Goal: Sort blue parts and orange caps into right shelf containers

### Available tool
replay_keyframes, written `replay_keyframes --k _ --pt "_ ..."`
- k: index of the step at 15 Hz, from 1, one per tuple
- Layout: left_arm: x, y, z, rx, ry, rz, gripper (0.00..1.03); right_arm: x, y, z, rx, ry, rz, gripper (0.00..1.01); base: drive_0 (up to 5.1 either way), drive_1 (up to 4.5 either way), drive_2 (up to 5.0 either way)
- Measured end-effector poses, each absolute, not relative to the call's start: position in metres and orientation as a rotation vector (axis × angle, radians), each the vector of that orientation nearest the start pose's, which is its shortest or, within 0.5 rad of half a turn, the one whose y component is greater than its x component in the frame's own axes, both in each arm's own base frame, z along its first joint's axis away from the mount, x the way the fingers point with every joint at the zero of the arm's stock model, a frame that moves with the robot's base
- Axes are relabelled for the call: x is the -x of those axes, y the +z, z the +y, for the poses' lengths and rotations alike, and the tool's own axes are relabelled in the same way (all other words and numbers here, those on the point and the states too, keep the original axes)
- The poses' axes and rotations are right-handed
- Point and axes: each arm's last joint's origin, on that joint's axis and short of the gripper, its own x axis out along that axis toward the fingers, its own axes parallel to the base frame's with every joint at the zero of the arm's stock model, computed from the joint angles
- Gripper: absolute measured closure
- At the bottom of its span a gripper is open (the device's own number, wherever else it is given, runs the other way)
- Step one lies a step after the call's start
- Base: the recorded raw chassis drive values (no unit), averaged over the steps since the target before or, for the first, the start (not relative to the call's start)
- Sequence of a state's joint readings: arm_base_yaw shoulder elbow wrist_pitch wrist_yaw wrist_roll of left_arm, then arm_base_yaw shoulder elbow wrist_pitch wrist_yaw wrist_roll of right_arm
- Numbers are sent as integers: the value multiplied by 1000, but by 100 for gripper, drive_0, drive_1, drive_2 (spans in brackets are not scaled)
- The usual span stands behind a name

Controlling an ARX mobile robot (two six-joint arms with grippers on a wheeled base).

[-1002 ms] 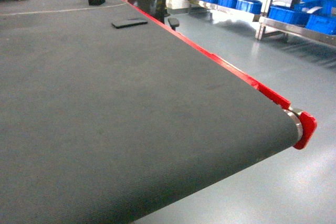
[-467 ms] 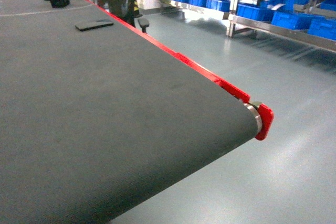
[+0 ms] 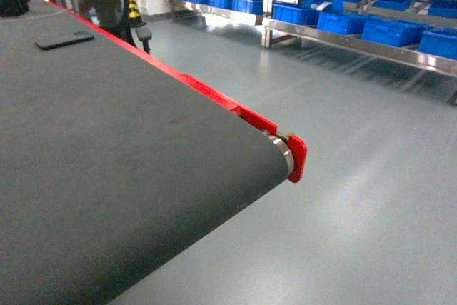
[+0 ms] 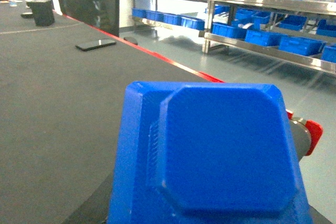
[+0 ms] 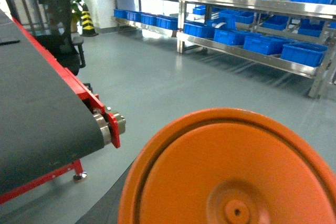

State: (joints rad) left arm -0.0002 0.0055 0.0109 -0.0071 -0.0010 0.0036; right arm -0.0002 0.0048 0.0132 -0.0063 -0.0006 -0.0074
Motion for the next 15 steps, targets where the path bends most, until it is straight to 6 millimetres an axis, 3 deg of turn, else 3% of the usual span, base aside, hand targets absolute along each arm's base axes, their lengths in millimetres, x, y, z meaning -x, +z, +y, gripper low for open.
replay_keyframes --k 15 --pt "-97 166 0 -4 1 2 61 -97 167 0 7 0 -2 58 -160 -160 -160"
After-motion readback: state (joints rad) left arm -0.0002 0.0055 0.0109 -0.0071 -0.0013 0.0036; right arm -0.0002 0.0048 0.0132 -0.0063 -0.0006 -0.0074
